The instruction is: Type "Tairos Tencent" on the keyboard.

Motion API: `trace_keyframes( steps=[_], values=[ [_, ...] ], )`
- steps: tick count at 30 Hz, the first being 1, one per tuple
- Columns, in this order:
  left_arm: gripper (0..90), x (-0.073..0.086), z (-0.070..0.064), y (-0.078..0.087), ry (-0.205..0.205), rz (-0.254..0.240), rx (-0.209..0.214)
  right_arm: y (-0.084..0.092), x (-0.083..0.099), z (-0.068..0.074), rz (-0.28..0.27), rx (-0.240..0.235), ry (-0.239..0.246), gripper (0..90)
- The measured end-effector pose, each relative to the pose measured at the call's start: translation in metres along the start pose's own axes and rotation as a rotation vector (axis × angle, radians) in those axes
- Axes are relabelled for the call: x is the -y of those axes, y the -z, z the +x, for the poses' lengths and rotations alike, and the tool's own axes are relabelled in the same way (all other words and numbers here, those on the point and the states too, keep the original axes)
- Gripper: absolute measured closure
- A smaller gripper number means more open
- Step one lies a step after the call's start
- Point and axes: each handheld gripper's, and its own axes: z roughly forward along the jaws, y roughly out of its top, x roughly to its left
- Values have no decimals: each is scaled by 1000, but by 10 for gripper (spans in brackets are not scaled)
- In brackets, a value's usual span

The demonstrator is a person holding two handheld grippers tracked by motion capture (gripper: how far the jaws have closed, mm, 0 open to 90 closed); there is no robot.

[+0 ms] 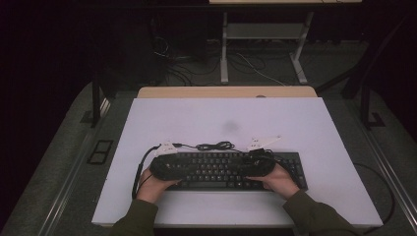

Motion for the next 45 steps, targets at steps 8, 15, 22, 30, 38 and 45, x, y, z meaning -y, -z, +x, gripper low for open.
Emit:
trace_keyframes(
  steps=[8, 15, 22, 30, 38, 45],
  values=[
    [314, 4, -4, 2, -3, -19, -2, -8, -5, 4, 17, -42, 9, 878],
    [246, 7, -7, 4, -1, -15, -13, -19, -8, 11, 39, -77, 31, 893],
    [237, 9, -8, 6, -1, -11, -22, -29, -9, 18, 66, -105, 54, 893],
    [231, 11, -9, 9, 0, -14, -30, -39, -11, 24, 90, -122, 73, 893],
    [230, 12, -9, 11, 0, -16, -36, -45, -12, 27, 116, -126, 77, 893],
    [230, 12, -9, 11, -3, -15, -40, -48, -12, 29, 143, -128, 82, 894]
  ],
)
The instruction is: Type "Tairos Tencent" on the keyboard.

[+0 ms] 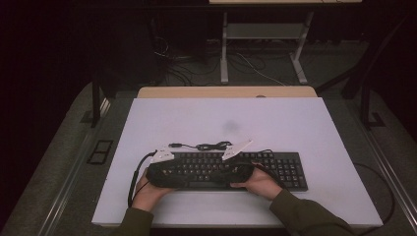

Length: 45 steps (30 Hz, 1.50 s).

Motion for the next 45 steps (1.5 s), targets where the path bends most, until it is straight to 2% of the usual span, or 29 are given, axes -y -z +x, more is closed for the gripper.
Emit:
trace_keyframes(
  steps=[10, 15, 22, 26, 33, 38, 45],
  values=[
    [231, 0, 0, 1, 0, -4, -5, 1, -1, 0, 0, 2, 5, 893],
    [236, -1, 0, 1, -4, -12, -7, 5, -1, -1, -33, 2, -1, 866],
    [302, -4, -1, -2, -9, -26, 4, 13, 1, -3, -75, 15, -4, 721],
    [369, -6, -1, -4, -15, -26, 10, 18, 4, -6, -85, 25, -7, 626],
    [521, -12, -1, -12, -24, -12, 22, 27, 11, -8, -106, 57, -41, 450],
    [669, -17, 0, -19, -36, 5, 33, 34, 16, -10, -122, 92, -64, 369],
    [848, -22, 1, -26, -47, 36, 22, 44, 24, -13, -143, 129, -89, 300]
  ],
)
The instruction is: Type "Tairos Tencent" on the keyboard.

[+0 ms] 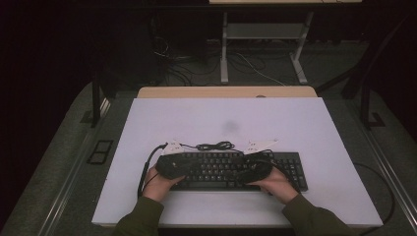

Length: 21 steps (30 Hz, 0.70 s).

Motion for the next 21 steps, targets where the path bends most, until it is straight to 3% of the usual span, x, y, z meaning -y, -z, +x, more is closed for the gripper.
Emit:
trace_keyframes(
  steps=[3, 13, 21],
  values=[
    [893, -1, 0, -4, 1, 14, 4, 4, 1, -2, -11, 21, -6, 278],
    [893, -4, -4, -14, -26, 46, 23, 14, 7, -10, -33, 57, -31, 219],
    [892, -7, -5, -19, -24, 52, 28, 18, 10, -11, -29, 79, -22, 200]
  ],
)
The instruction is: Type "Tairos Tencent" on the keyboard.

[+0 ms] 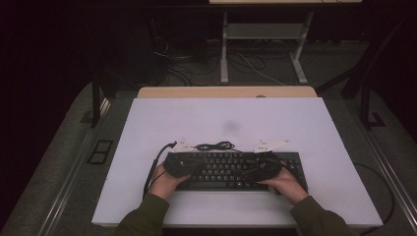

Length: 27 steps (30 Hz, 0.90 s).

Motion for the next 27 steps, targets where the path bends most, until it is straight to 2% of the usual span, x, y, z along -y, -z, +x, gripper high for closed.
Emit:
trace_keyframes(
  steps=[9, 18, 27],
  values=[
    [893, -1, 1, -3, -9, 24, 6, 3, 2, -2, -2, 20, -5, 198],
    [889, -2, 0, -2, 7, 12, 10, 5, 3, -2, -9, 24, -9, 197],
    [773, -4, 0, 4, 11, -32, 25, 7, 3, -4, -15, 26, -14, 192]
  ],
)
